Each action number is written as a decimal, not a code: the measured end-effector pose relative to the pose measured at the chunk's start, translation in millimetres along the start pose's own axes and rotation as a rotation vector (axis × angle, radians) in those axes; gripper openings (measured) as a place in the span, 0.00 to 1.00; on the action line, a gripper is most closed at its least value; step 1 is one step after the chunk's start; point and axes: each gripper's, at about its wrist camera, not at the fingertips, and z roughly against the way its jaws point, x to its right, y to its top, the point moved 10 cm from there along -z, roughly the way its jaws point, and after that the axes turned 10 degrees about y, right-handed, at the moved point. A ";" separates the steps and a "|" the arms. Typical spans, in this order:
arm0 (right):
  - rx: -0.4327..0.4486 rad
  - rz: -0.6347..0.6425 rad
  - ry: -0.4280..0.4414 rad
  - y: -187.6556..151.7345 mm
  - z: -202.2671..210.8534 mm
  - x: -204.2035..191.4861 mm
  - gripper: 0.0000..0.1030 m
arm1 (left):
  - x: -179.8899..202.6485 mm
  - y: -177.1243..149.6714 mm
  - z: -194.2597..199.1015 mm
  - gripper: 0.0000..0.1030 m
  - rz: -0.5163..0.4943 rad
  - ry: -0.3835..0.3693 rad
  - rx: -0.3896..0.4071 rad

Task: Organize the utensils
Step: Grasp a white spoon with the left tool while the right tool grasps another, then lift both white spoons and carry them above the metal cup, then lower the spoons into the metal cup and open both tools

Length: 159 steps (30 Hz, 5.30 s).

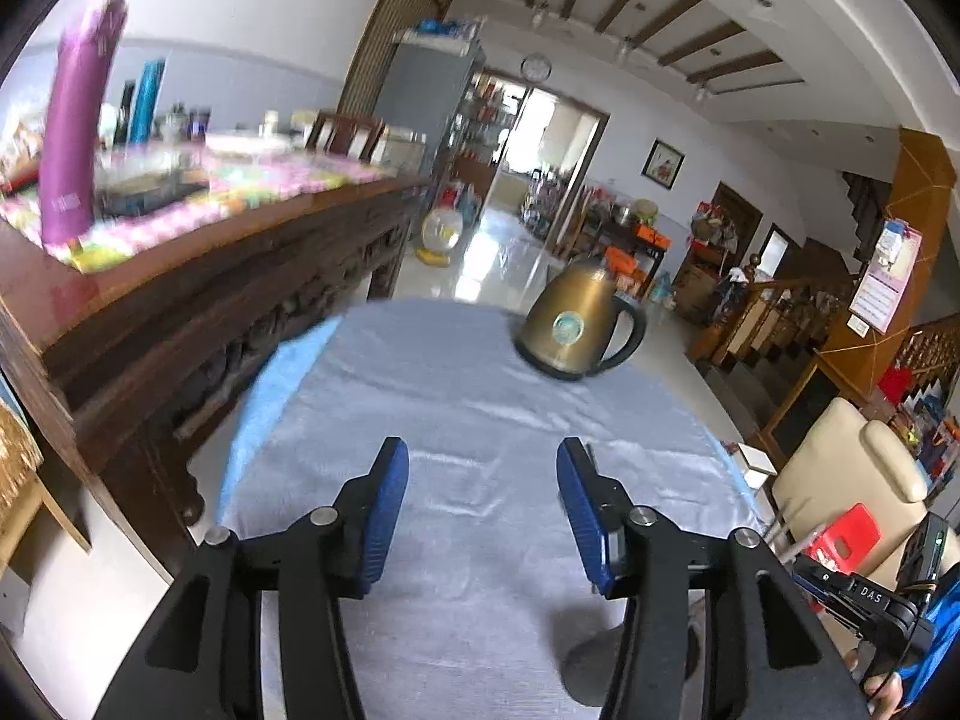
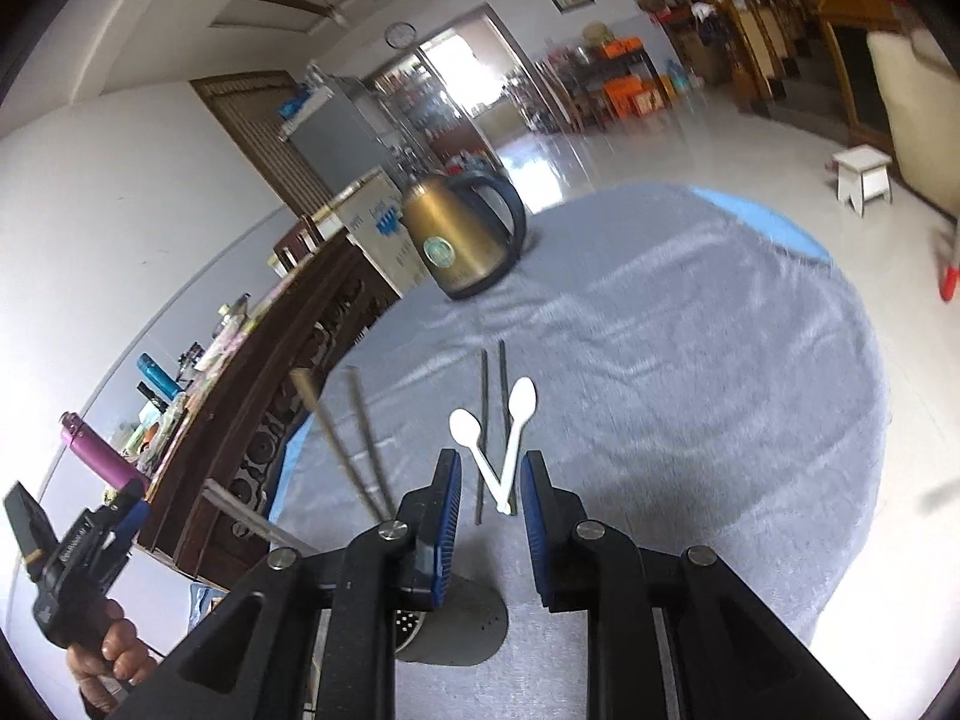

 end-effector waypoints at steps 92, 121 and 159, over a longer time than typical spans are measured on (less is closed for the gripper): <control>0.472 0.432 -0.156 21.0 32.9 -84.5 0.03 | 51.2 -17.7 48.0 0.02 -0.013 -0.132 0.123; 0.452 0.679 -0.210 -40.2 -7.7 -93.9 0.03 | 135.2 -82.9 51.5 0.02 -0.385 -0.049 0.322; 0.356 0.389 -0.234 -24.6 6.8 -6.8 0.51 | 63.1 -92.3 19.6 0.49 -0.244 0.076 0.143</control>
